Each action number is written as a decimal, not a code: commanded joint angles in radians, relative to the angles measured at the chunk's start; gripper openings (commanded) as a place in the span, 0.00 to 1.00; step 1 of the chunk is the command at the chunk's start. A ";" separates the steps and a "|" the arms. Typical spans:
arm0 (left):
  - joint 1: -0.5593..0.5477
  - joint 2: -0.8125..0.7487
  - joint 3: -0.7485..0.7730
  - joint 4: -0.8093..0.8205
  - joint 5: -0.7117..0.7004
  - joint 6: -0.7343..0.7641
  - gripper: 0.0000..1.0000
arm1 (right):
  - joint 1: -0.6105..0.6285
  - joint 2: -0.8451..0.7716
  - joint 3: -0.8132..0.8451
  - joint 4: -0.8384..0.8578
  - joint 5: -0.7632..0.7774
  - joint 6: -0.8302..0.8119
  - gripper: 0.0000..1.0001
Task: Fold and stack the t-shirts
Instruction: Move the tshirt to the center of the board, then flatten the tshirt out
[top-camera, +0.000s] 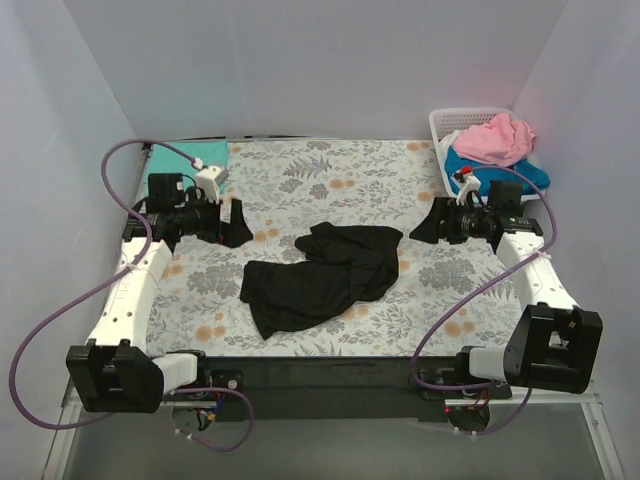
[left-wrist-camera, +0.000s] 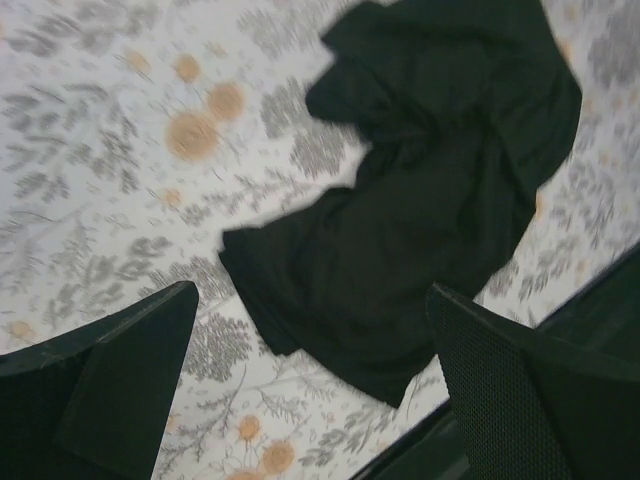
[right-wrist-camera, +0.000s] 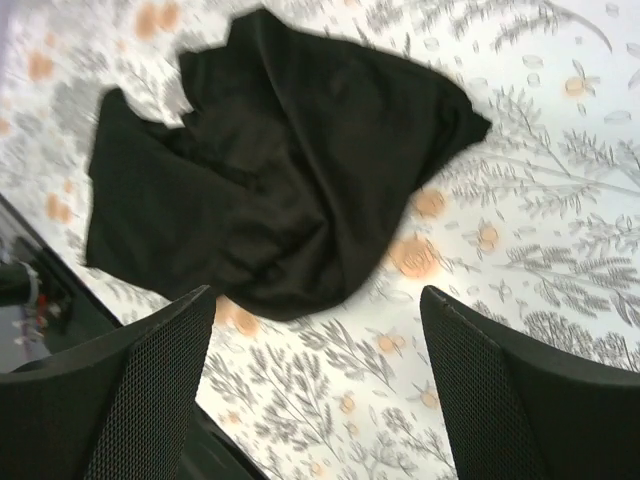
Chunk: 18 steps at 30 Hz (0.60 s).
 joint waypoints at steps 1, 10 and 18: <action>-0.050 -0.033 -0.120 -0.141 0.067 0.246 0.98 | 0.005 -0.077 -0.011 -0.093 0.069 -0.284 0.89; -0.238 0.050 -0.336 0.000 -0.111 0.253 0.81 | 0.261 0.031 0.010 -0.127 0.276 -0.373 0.88; -0.337 0.173 -0.392 0.115 -0.292 0.236 0.63 | 0.321 0.232 0.122 -0.078 0.445 -0.354 0.81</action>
